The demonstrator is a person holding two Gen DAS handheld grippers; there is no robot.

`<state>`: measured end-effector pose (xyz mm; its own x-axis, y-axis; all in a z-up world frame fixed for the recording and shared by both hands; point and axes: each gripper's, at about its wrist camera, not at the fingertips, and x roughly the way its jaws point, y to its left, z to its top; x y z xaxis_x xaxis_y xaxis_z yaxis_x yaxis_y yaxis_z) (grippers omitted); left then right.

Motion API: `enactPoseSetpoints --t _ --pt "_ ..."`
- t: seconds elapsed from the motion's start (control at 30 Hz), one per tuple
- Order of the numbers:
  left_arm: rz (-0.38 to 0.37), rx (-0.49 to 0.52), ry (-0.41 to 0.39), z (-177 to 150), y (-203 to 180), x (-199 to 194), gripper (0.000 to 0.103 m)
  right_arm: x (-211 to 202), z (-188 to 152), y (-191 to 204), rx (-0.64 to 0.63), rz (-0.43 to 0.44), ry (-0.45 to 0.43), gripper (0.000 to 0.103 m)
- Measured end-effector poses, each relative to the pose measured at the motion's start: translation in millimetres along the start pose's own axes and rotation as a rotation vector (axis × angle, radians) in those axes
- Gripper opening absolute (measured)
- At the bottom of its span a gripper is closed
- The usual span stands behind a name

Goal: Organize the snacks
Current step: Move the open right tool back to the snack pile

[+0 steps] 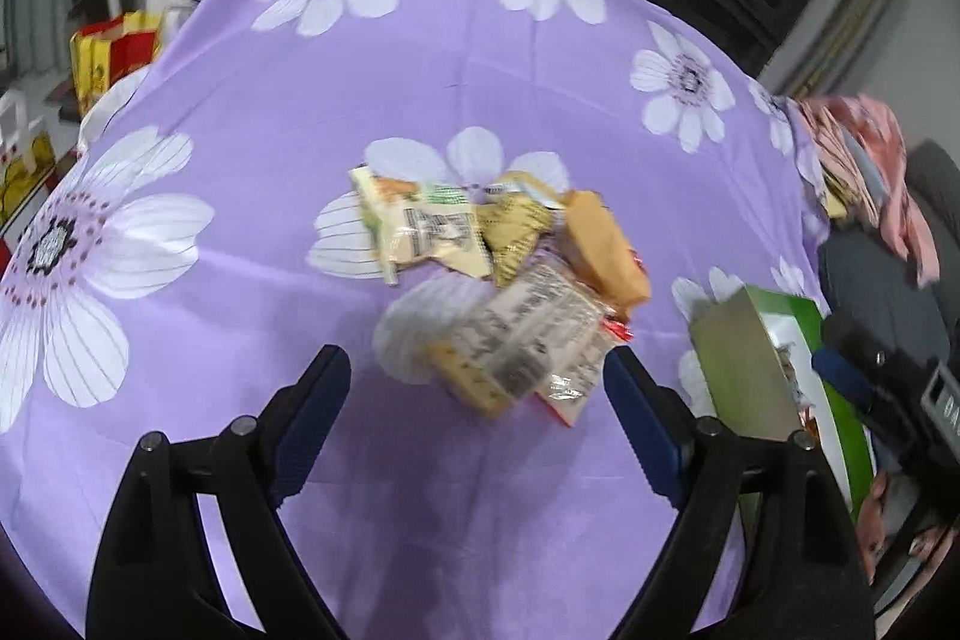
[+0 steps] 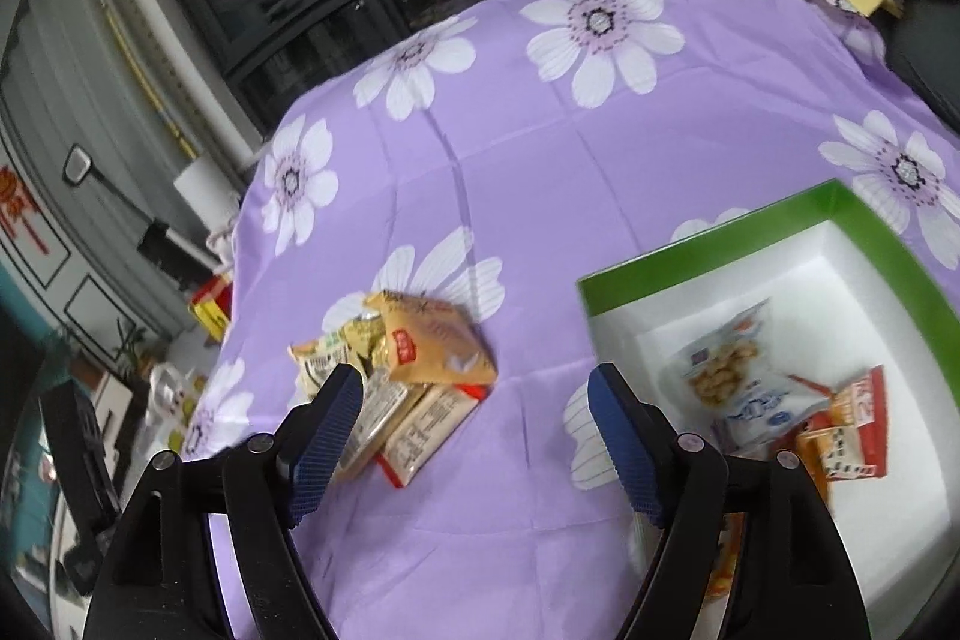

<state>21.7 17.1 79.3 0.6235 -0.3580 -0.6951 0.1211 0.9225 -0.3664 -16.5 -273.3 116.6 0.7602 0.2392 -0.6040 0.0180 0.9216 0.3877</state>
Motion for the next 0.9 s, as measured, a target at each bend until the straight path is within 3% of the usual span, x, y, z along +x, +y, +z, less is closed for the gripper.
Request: enactPoseSetpoints --t 0.13,0.57,0.9 --pt "0.082 -0.015 -0.011 -1 13 3 0.087 13 -9 12 -0.021 0.011 0.027 0.078" --pt "0.057 -0.098 0.003 7 39 3 0.087 39 -30 36 -0.102 -0.015 0.103 0.078" --pt "0.154 -0.077 -0.001 12 47 8 0.087 57 -18 49 -0.078 -0.020 0.177 0.078"
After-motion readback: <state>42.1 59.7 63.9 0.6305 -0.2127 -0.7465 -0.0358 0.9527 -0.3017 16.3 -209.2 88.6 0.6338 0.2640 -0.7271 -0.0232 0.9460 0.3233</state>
